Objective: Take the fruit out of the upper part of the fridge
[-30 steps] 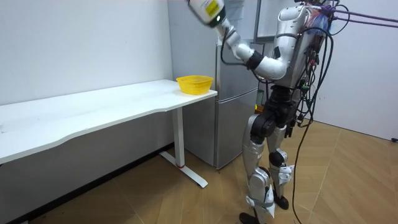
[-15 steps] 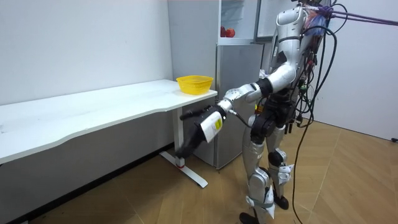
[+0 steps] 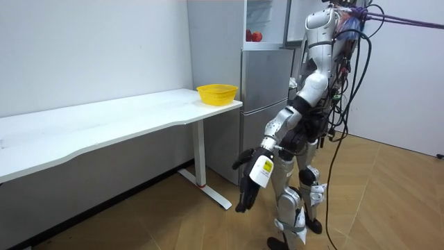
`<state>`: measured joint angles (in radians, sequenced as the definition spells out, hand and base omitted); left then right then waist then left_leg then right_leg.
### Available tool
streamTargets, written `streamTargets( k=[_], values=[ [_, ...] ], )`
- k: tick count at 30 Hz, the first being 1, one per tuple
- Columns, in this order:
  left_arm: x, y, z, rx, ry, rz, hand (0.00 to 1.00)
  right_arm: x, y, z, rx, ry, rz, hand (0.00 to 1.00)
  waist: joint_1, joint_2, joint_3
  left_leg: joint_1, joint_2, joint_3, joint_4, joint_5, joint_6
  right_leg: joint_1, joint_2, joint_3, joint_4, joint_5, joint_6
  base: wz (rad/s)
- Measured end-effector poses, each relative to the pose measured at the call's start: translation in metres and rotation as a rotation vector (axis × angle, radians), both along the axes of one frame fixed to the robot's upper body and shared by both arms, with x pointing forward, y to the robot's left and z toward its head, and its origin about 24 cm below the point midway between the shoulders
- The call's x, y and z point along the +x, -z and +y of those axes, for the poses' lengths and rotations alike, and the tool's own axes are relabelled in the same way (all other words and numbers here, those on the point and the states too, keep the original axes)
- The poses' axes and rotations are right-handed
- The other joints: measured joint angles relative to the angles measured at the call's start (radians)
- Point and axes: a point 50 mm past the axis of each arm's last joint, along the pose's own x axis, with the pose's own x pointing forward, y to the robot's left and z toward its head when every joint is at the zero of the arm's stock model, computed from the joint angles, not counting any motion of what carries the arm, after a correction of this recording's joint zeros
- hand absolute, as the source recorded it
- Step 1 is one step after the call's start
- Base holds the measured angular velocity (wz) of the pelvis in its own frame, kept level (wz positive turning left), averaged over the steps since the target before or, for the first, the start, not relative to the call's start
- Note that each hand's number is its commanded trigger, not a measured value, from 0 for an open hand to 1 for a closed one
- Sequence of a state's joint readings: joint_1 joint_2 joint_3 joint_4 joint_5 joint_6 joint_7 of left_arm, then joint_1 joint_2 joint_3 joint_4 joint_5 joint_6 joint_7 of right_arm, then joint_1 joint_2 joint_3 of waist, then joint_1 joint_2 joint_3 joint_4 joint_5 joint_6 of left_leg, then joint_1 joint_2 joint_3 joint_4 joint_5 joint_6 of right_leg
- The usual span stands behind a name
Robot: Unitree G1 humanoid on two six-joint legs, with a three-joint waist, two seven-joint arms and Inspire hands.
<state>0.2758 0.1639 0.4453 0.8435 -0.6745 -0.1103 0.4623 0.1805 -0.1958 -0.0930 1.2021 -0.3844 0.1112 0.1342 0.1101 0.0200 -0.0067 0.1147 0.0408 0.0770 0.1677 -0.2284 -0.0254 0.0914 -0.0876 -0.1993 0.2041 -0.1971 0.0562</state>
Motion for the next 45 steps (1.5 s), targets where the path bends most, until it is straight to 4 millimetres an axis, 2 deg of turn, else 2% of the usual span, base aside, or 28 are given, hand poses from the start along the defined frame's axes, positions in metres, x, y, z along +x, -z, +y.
streamTargets(
  k=[10, 17, 24, 28, 30, 34, 37, 42, 45],
  values=[
    [-0.005, 0.018, -0.02, -0.154, 0.196, 0.08, 0.0, -0.001, 0.0, 0.0, 0.013, 0.022, 0.002, 0.0, -0.022, -0.003, 0.0022, 0.008, 0.0, 0.002, 0.001, 0.0, 0.0, 0.002, 0.001, 0.003, -0.003, 0.0, 0.0, -0.01],
    [0.003, 0.026, -0.036, -0.206, 0.517, 0.171, 0.0, 0.0, 0.0, 0.0, 0.019, 0.024, 0.012, 0.0, -0.036, -0.004, 0.0022, 0.005, 0.0, 0.006, 0.0, 0.0, 0.0, -0.002, 0.0, 0.005, 0.0, 0.0, 0.0, 0.0],
    [0.018, 0.035, -0.062, -0.277, 0.897, 0.252, 0.0, 0.015, 0.0, 0.001, 0.014, 0.038, -0.042, 0.0, -0.091, -0.011, 0.0082, 0.003, 0.0, 0.005, 0.001, 0.0, 0.0, 0.006, 0.002, 0.007, -0.003, 0.0, 0.0, 0.0],
    [0.025, 0.038, -0.078, -0.3, 1.049, 0.278, 0.0, 0.021, 0.0, 0.003, -0.016, 0.067, -0.096, 0.0, -0.108, -0.013, 0.0112, 0.0, 0.0, 0.012, -0.001, 0.0, 0.0, -0.006, 0.004, 0.015, -0.016, 0.0, 0.0, -0.07],
    [0.031, 0.04, -0.087, -0.309, 1.092, 0.268, 0.0, 0.028, 0.0, 0.005, -0.033, 0.101, -0.15, 0.0, -0.105, -0.014, 0.0117, -0.005, 0.002, 0.028, -0.004, 0.0, 0.0, -0.021, 0.006, 0.033, -0.013, 0.002, 0.001, -0.19],
    [0.034, 0.041, -0.089, -0.314, 1.132, 0.275, 0.0, 0.041, -0.003, 0.005, -0.057, 0.168, -0.261, 0.0, -0.105, -0.016, 0.0116, -0.014, 0.002, 0.036, -0.004, 0.0, 0.0, -0.029, 0.007, 0.037, -0.017, 0.007, 0.002, -0.07],
    [0.032, 0.042, -0.088, -0.318, 1.152, 0.28, 0.0, 0.057, -0.008, 0.004, -0.077, 0.191, -0.366, 0.0, -0.106, -0.015, 0.0124, -0.019, 0.005, 0.062, -0.003, 0.0, 0.0, -0.042, 0.008, 0.047, -0.013, 0.011, 0.0, -0.13],
    [0.026, 0.041, -0.082, -0.313, 1.13, 0.278, 0.0, 0.089, -0.024, -0.003, -0.09, 0.318, -0.601, 0.0, -0.115, -0.015, 0.011, -0.016, 0.005, 0.066, -0.004, 0.0, 0.0, -0.039, 0.008, 0.053, -0.016, 0.012, 0.0, -0.03],
    [0.023, 0.04, -0.078, -0.31, 1.101, 0.27, 0.0, 0.111, -0.04, -0.006, -0.12, 0.355, -0.744, 0.0, -0.119, -0.008, 0.0063, -0.016, 0.005, 0.066, -0.002, 0.0, 0.0, -0.037, 0.009, 0.052, -0.015, 0.014, 0.0, 0.0]
  ],
)
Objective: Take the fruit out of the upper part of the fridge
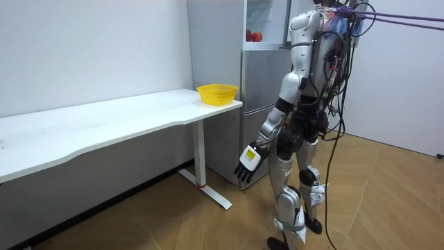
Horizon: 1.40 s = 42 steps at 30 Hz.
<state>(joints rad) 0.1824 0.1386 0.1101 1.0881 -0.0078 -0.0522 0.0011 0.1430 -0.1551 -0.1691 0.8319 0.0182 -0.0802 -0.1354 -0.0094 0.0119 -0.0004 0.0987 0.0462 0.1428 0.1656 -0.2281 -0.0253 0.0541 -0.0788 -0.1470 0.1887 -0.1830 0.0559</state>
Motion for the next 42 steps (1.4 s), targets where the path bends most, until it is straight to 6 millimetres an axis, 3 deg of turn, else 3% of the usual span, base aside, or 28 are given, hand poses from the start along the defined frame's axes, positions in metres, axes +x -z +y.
streamTargets(
  k=[7, 11, 18, 24, 33, 42],
  values=[
    [-0.009, 0.001, 0.0, -0.018, -0.005, 0.011, 0.0, 0.045, -0.043, 0.004, -0.106, -0.043, -0.278, 0.0, -0.01, 0.001, -0.001, 0.002, 0.002, 0.004, 0.001, 0.0, 0.0, -0.004, 0.002, 0.001, 0.001, 0.003, -0.001, 0.0],
    [-0.011, 0.001, -0.002, -0.031, -0.003, 0.012, 0.0, 0.062, -0.085, 0.013, -0.243, -0.174, -0.46, 0.0, -0.014, 0.008, -0.0026, 0.011, 0.005, 0.022, -0.003, 0.0, 0.0, -0.005, 0.005, 0.012, 0.001, 0.003, -0.001, -0.06],
    [-0.011, 0.001, -0.002, -0.028, -0.017, -0.006, 0.0, 0.072, -0.164, 0.041, -0.448, -0.334, -0.795, 0.0, -0.01, 0.009, -0.0062, 0.001, 0.011, 0.065, -0.005, 0.001, -0.002, -0.039, 0.014, 0.059, 0.019, 0.006, -0.004, -0.2],
    [-0.017, 0.002, 0.002, -0.029, -0.043, 0.001, 0.0, 0.073, -0.206, 0.06, -0.528, -0.387, -0.997, 0.0, -0.008, 0.002, -0.0053, 0.002, 0.014, 0.088, -0.008, 0.001, -0.002, -0.04, 0.017, 0.065, 0.016, 0.012, -0.004, -0.07],
    [-0.029, 0.003, 0.005, -0.035, -0.076, 0.033, 0.0, 0.07, -0.238, 0.084, -0.516, -0.465, -1.179, 0.0, 0.017, 0.004, -0.0034, 0.0, 0.017, 0.086, -0.014, 0.001, -0.002, -0.04, 0.02, 0.061, 0.017, 0.021, -0.007, 0.01],
    [-0.024, 0.003, 0.005, -0.038, -0.064, 0.034, 0.0, 0.08, -0.263, 0.089, -0.586, -0.462, -1.31, 0.0, 0.013, -0.002, -0.0028, -0.008, 0.018, 0.068, -0.013, 0.002, -0.004, -0.041, 0.019, 0.036, 0.017, 0.022, -0.008, 0.04]
  ],
)
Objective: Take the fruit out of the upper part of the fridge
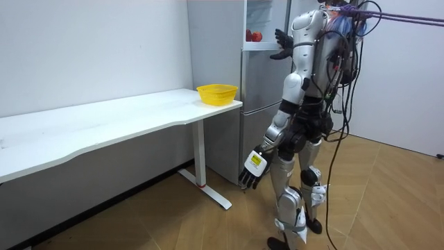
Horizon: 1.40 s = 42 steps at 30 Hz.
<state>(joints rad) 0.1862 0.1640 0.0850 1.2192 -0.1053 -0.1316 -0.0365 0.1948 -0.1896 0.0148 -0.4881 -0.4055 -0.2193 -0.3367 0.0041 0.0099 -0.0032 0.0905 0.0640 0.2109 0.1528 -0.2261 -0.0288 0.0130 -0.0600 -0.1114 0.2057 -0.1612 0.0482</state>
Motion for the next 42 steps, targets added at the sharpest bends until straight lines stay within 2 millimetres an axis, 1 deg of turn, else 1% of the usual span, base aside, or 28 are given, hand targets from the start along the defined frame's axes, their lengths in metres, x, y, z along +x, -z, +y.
streamTargets(
  k=[1, 5, 8, 10, 11, 13, 16, 17, 19, 20, 21, 23, 26, 28, 31, 35, 37, 39, 42],
  values=[
    [0.0, 0.0, 0.0, 0.0, 0.001, 0.0, 0.0, 0.001, -0.003, -0.001, -0.007, 0.003, -0.014, 0.0, 0.0, -0.002, -0.0003, 0.0, 0.0, 0.0, 0.0, 0.0, 0.0, 0.0, 0.0, 0.0, 0.0, 0.0, 0.0, 0.0],
    [0.002, -0.001, 0.004, 0.012, 0.012, -0.009, 0.0, 0.008, -0.025, -0.006, -0.036, 0.033, -0.145, 0.0, 0.003, -0.024, 0.0038, 0.0, 0.0, 0.0, 0.002, 0.0, 0.0, 0.0, 0.0, -0.003, -0.001, 0.0, 0.0, 0.0],
    [0.002, -0.002, 0.007, 0.027, 0.012, -0.009, 0.0, 0.009, -0.034, -0.009, -0.034, 0.048, -0.216, 0.0, 0.004, -0.043, -0.0007, 0.001, 0.0, -0.007, 0.008, 0.0, 0.0, 0.006, -0.001, -0.01, -0.003, 0.0, 0.0, 0.04],
    [0.002, -0.002, 0.008, 0.031, 0.012, -0.008, 0.0, 0.009, -0.036, -0.009, -0.027, 0.052, -0.236, 0.0, 0.004, -0.048, -0.0035, 0.0, 0.0, -0.011, 0.008, 0.0, 0.0, 0.008, -0.002, -0.021, -0.003, 0.0, 0.0, 0.06],
    [0.003, -0.003, 0.008, 0.031, 0.011, -0.01, 0.0, 0.008, -0.037, -0.009, -0.023, 0.055, -0.244, 0.0, 0.004, -0.052, -0.004, 0.0, 0.0, -0.011, 0.008, 0.0, 0.0, 0.009, -0.004, -0.029, -0.003, 0.0, 0.0, 0.0],
    [0.003, -0.003, 0.009, 0.033, 0.01, -0.01, 0.0, 0.009, -0.038, -0.011, -0.022, 0.06, -0.251, 0.0, 0.004, -0.056, -0.003, 0.001, 0.0, -0.011, 0.01, 0.0, 0.0, 0.01, -0.004, -0.029, -0.002, 0.0, 0.0, 0.0],
    [0.003, -0.003, 0.01, 0.032, 0.007, -0.01, 0.0, 0.012, -0.043, -0.014, -0.032, 0.083, -0.281, 0.0, 0.005, -0.053, 0.0025, 0.004, 0.0, -0.021, 0.012, 0.0, 0.0, 0.016, -0.004, -0.033, -0.003, 0.001, -0.001, 0.02],
    [0.004, -0.003, 0.01, 0.033, 0.015, -0.007, 0.0, 0.014, -0.046, -0.015, -0.046, 0.09, -0.295, 0.0, 0.007, -0.053, 0.0054, 0.007, 0.0, -0.023, 0.011, 0.0, 0.0, 0.021, -0.003, -0.036, -0.003, 0.001, -0.001, 0.06],
    [0.006, -0.003, 0.011, 0.032, 0.014, -0.01, 0.0, 0.019, -0.051, -0.017, -0.075, 0.096, -0.315, 0.0, 0.011, -0.057, 0.0071, 0.005, 0.0, -0.033, 0.006, 0.0, -0.001, 0.021, -0.003, -0.043, -0.003, 0.002, -0.003, 0.07],
    [0.007, -0.003, 0.011, 0.032, 0.02, -0.012, 0.0, 0.02, -0.056, -0.019, -0.089, 0.103, -0.335, 0.0, 0.021, -0.059, 0.0083, 0.003, 0.001, -0.037, 0.006, 0.0, -0.001, 0.021, -0.002, -0.046, -0.003, 0.003, -0.004, 0.09],
    [0.008, -0.003, 0.011, 0.027, 0.016, -0.012, 0.0, 0.022, -0.06, -0.02, -0.098, 0.109, -0.352, 0.0, 0.028, -0.06, 0.0073, 0.001, 0.001, -0.047, 0.008, 0.0, -0.001, 0.022, -0.002, -0.052, -0.004, 0.003, -0.004, 0.11],
    [0.007, -0.003, 0.012, 0.024, 0.009, -0.004, 0.0, 0.025, -0.064, -0.022, -0.104, 0.111, -0.367, 0.0, 0.034, -0.065, 0.0055, 0.0, 0.001, -0.054, 0.009, 0.002, -0.003, 0.023, -0.001, -0.059, -0.003, 0.003, -0.004, 0.09],
    [0.006, -0.003, 0.012, 0.025, 0.001, 0.001, 0.0, 0.033, -0.069, -0.023, -0.096, 0.122, -0.373, 0.0, 0.036, -0.067, 0.005, -0.002, 0.001, -0.064, 0.012, 0.003, -0.004, 0.025, -0.001, -0.071, -0.004, 0.003, -0.004, 0.07],
    [0.006, -0.003, 0.012, 0.026, 0.001, 0.002, 0.0, 0.033, -0.068, -0.023, -0.091, 0.124, -0.367, 0.0, 0.046, -0.067, 0.0045, -0.002, 0.001, -0.069, 0.013, 0.003, -0.004, 0.026, -0.002, -0.084, -0.004, 0.003, -0.004, 0.03],
    [0.007, -0.003, 0.012, 0.025, 0.002, 0.0, 0.0, 0.036, -0.066, -0.026, -0.076, 0.127, -0.35, 0.0, 0.057, -0.068, 0.0045, -0.002, 0.001, -0.072, 0.013, 0.003, -0.004, 0.026, -0.002, -0.088, -0.004, 0.003, -0.004, 0.0],
    [0.007, -0.003, 0.012, 0.025, 0.0, 0.007, 0.0, 0.039, -0.064, -0.028, -0.036, 0.119, -0.332, 0.0, 0.061, -0.07, 0.0061, -0.006, 0.001, -0.075, 0.015, 0.003, -0.004, 0.024, -0.002, -0.094, -0.004, 0.003, -0.004, 0.0],
    [0.007, -0.003, 0.013, 0.025, 0.001, 0.008, 0.0, 0.045, -0.064, -0.03, -0.019, 0.12, -0.326, 0.0, 0.062, -0.072, 0.0073, -0.007, 0.001, -0.075, 0.017, 0.003, -0.003, 0.024, -0.003, -0.094, -0.004, 0.003, -0.004, 0.0],
    [0.01, -0.004, 0.014, 0.027, 0.004, 0.003, 0.0, 0.055, -0.068, -0.031, -0.009, 0.134, -0.319, 0.0, 0.064, -0.074, 0.0101, -0.011, 0.001, -0.076, 0.021, 0.003, -0.003, 0.024, -0.004, -0.096, -0.004, 0.003, -0.004, 0.0],
    [0.013, -0.004, 0.013, 0.027, 0.022, 0.005, 0.0, 0.062, -0.072, -0.032, -0.003, 0.138, -0.324, 0.0, 0.076, -0.075, 0.01, -0.011, 0.001, -0.081, 0.018, 0.003, -0.003, 0.023, -0.004, -0.101, -0.004, 0.003, -0.005, 0.01]
  ],
)
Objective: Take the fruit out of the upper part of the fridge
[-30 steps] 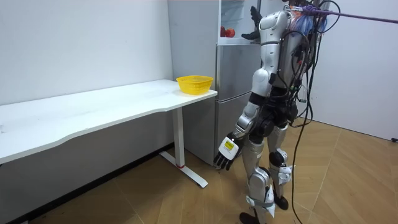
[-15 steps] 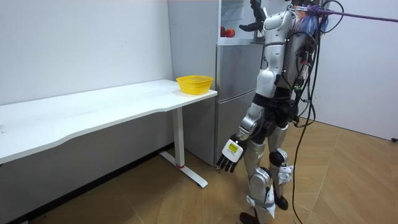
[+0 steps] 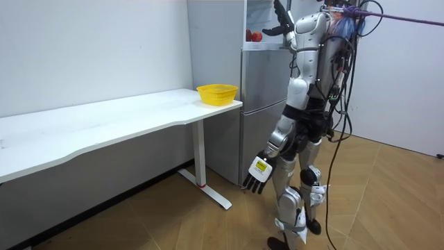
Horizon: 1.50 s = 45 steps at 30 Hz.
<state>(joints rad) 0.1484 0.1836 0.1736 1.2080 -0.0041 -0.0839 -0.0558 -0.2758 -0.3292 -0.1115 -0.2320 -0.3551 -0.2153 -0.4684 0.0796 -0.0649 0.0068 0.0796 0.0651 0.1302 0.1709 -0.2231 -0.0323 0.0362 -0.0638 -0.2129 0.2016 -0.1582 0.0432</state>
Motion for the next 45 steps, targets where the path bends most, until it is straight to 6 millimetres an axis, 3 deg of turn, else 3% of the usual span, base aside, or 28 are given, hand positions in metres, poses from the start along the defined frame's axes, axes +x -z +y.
streamTargets(
  k=[8, 15, 31, 45],
  values=[
    [-0.001, 0.0, 0.001, 0.019, 0.038, 0.026, 0.0, 0.019, -0.008, -0.002, 0.02, 0.025, 0.024, 0.0, 0.014, -0.001, -0.0007, -0.006, 0.0, -0.012, 0.003, 0.0, 0.0, 0.0, -0.004, -0.042, 0.0, 0.001, -0.001, 0.03],
    [0.005, -0.002, 0.004, 0.031, 0.069, 0.04, 0.0, 0.033, -0.004, -0.006, 0.042, 0.033, 0.122, 0.0, 0.016, -0.007, -0.0045, -0.034, -0.002, -0.05, 0.026, 0.0, 0.0, -0.001, -0.01, -0.095, -0.001, 0.001, -0.001, 0.15],
    [0.001, -0.001, 0.005, 0.008, 0.063, 0.079, 0.0, 0.059, -0.001, -0.013, 0.041, 0.003, 0.275, 0.0, 0.065, -0.006, -0.0046, -0.043, -0.006, -0.054, 0.035, 0.003, 0.002, 0.003, -0.018, -0.113, 0.002, 0.003, -0.004, 0.02],
    [0.006, -0.004, 0.012, 0.035, 0.078, 0.072, 0.0, 0.075, 0.004, -0.021, 0.039, -0.003, 0.372, 0.0, 0.06, -0.018, -0.0012, -0.045, -0.007, -0.055, 0.034, 0.003, 0.003, 0.001, -0.019, -0.115, 0.002, 0.003, -0.004, 0.0]
  ],
)
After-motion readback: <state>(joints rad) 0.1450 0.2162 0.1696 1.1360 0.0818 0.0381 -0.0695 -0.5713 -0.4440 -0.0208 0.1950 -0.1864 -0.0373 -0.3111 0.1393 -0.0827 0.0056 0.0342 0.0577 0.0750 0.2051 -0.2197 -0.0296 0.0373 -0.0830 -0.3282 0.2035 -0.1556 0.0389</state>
